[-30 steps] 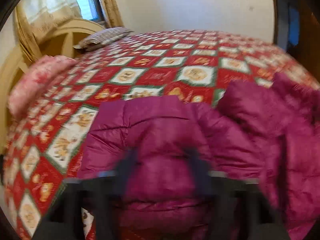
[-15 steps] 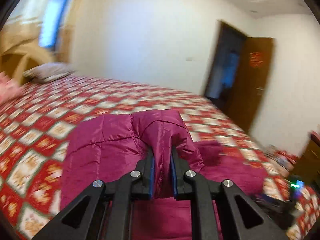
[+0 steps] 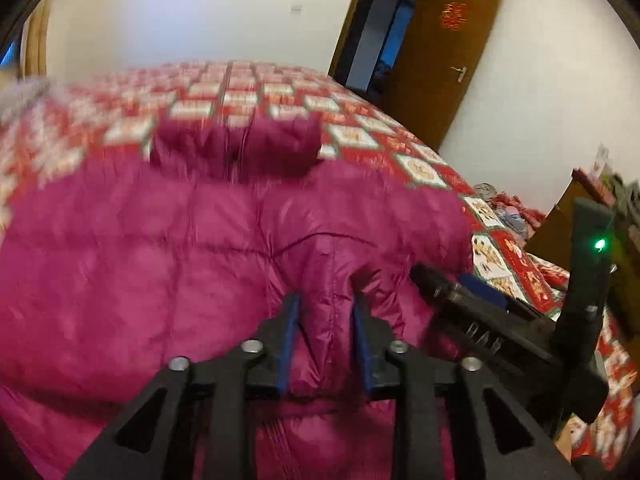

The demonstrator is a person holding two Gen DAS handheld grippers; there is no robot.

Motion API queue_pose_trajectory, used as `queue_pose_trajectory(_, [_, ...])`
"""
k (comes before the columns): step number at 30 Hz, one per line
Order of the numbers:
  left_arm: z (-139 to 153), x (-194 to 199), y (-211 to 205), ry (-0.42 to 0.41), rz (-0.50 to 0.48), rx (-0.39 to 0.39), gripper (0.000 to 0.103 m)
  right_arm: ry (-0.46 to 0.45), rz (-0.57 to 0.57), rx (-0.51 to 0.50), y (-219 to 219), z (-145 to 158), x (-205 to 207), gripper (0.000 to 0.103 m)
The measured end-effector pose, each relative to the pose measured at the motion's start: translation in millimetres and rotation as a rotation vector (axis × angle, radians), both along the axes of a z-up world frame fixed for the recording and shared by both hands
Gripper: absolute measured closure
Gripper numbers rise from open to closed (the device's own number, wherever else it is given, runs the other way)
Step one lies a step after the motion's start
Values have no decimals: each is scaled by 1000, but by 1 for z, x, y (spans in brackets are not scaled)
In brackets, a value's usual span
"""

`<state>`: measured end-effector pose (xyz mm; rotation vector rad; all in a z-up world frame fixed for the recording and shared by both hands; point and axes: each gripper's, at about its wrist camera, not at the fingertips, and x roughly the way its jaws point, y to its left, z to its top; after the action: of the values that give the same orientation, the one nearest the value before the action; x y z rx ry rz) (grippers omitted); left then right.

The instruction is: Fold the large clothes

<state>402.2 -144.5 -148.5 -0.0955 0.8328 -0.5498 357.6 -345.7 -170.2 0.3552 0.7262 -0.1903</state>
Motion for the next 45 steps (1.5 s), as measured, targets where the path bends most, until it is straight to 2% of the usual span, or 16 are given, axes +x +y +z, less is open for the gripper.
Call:
queue_pose_trajectory(4, [10, -12, 11, 10, -54, -54, 38, 0, 0, 2, 0, 0, -1, 29])
queue_pose_trajectory(7, [27, -31, 25, -50, -60, -50, 30, 0, -1, 3, -1, 0, -1, 29])
queue_pose_trajectory(10, [40, -40, 50, -88, -25, -45, 29, 1, -1, 2, 0, 0, 0, 29])
queue_pose_trajectory(15, [61, -32, 113, -183, 144, 16, 29, 32, -40, -29, 2, 12, -8, 35])
queue_pose_trajectory(17, [64, -20, 140, -212, 244, 75, 29, -44, -69, -37, 9, 34, -25, 35])
queue_pose_trajectory(19, [61, -4, 160, -202, 333, 104, 29, -136, -12, -23, 25, 59, -35, 35])
queue_pose_trajectory(21, [55, 14, 174, -176, 414, 125, 29, -155, 101, -48, 55, 78, -27, 35])
queue_pose_trajectory(24, [38, 37, 176, -131, 480, 197, 29, -143, 226, -103, 100, 87, -9, 37])
queue_pose_trajectory(27, [15, 46, 175, -67, 493, 237, 29, -75, 302, -154, 133, 72, 11, 44])
queue_pose_trajectory(30, [-11, 45, 172, 1, 484, 255, 29, 63, 324, -183, 133, 37, 22, 59])
queue_pose_trajectory(31, [-20, 40, 170, 11, 467, 252, 29, 97, 314, -199, 130, 27, 21, 60])
queue_pose_trajectory(32, [-22, 36, 168, 10, 457, 250, 29, 119, 303, -215, 124, 19, 19, 60])
queue_pose_trajectory(34, [-31, 29, 164, 4, 423, 245, 27, 141, 286, -201, 109, 6, 9, 50])
queue_pose_trajectory(38, [-42, 34, 160, 56, 418, 249, 10, 141, 259, -114, 86, -6, -2, 50])
queue_pose_trajectory(42, [-35, 35, 161, 59, 396, 261, 10, 166, 258, -235, 106, -2, -2, 49])
queue_pose_trajectory(45, [-12, 22, 175, 16, 396, 195, 10, 176, 273, -229, 97, 2, -4, 49])
